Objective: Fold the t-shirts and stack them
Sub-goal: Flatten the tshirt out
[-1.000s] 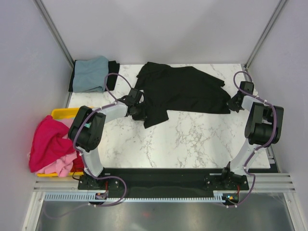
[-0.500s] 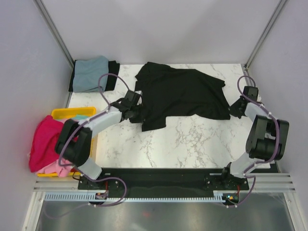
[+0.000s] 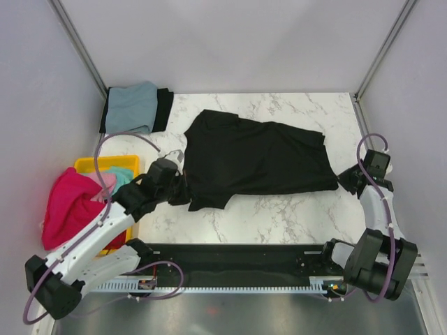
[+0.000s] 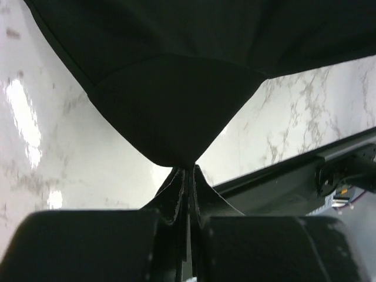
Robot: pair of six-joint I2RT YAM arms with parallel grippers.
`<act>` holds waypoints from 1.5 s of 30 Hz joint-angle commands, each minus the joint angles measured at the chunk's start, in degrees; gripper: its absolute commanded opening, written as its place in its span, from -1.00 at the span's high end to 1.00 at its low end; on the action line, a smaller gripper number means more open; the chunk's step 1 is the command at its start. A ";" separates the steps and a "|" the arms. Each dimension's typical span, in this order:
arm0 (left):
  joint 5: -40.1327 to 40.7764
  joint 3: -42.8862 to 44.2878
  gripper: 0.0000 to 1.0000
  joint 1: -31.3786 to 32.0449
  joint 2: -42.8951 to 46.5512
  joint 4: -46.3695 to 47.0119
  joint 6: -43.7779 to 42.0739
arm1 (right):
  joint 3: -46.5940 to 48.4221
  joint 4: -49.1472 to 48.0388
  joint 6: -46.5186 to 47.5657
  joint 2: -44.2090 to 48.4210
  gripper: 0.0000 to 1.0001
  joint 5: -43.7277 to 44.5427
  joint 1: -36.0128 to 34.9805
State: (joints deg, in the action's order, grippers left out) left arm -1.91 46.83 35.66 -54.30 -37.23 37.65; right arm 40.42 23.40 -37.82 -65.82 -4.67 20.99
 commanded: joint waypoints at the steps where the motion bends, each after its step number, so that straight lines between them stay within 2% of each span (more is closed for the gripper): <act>1: 1.12 -3.40 0.96 2.30 7.62 -8.80 7.33 | -4.82 3.23 -2.51 3.14 1.00 -1.75 3.95; 6: -0.02 -6.84 0.96 4.85 16.15 -13.56 13.05 | -9.65 3.41 -2.87 6.05 1.00 -4.38 11.95; 9: -0.72 -7.72 0.87 6.09 18.53 -16.20 14.64 | -10.63 3.50 -1.91 5.79 0.80 -5.79 13.54; 10: -0.90 -7.89 0.70 6.35 19.40 -16.90 14.82 | -10.72 3.50 -1.47 5.88 0.04 -6.23 13.55; 11: -1.60 -7.81 0.17 6.35 19.93 -18.04 14.65 | -10.80 3.58 -1.29 6.05 -0.56 -6.23 13.55; 12: -1.86 -7.37 -0.39 6.27 20.37 -18.75 14.12 | -10.63 4.19 -1.20 6.40 -0.96 -5.97 13.72; 13: -1.87 -6.67 -0.89 6.35 20.73 -19.88 13.77 | -10.28 4.46 -0.94 6.76 -0.96 -5.53 13.81; 14: -1.00 -4.31 -0.99 6.35 21.08 -20.94 13.42 | -9.84 4.81 -0.68 7.19 -0.96 -4.48 13.90; 18: 4.62 4.13 -0.99 6.35 19.42 -26.91 10.70 | -5.38 4.91 -1.55 9.83 -0.96 -2.98 14.25; 20: 8.65 7.82 -0.99 6.35 17.49 -26.67 9.12 | -3.43 3.86 -1.81 9.92 -0.96 -4.12 14.16; 23: 13.93 10.99 -0.92 6.35 10.03 -22.81 4.72 | -0.18 1.22 -2.78 9.75 -0.96 -5.00 11.10; 26: 17.54 14.24 -0.75 6.00 0.63 -15.08 0.33 | 4.91 -0.55 -2.08 7.21 -0.96 0.69 -0.92; 27: 17.99 15.39 -0.65 4.70 -1.92 -12.71 -2.20 | 8.58 0.50 -0.77 4.33 -0.95 5.67 -8.44; 28: 17.91 17.92 -0.48 3.55 -7.95 -8.51 -3.53 | 10.18 0.94 -0.50 2.82 -0.93 7.37 -11.73; 30: 13.71 20.57 -0.40 -1.70 -14.30 -3.92 -6.25 | 13.09 1.30 0.29 -0.95 -0.80 10.54 -19.10; 32: 8.95 24.96 -0.36 -4.97 -23.88 1.53 -7.32 | 14.59 1.12 1.52 -4.38 -0.79 11.08 -24.03; 36: 6.49 34.27 -0.16 -10.86 -40.23 6.29 -8.82 | 14.33 -0.63 3.19 -8.00 -0.69 9.86 -27.67; 37: 3.70 38.64 -0.08 -11.66 -46.88 6.64 -8.99 | 13.98 -1.07 3.72 -8.35 -0.69 8.98 -28.20; 41: -0.46 48.07 -0.01 -14.30 -60.08 8.76 -11.36 | 12.75 -3.01 4.95 -9.23 -0.63 6.08 -28.82; 45: -0.81 53.71 0.07 -16.05 -67.24 7.97 -11.98 | 13.01 -3.10 6.44 -9.24 -0.61 5.20 -28.90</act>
State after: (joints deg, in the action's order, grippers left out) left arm -0.14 95.98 20.58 -118.91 -30.72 29.15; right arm 53.10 22.68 -33.63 -75.20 1.52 -7.66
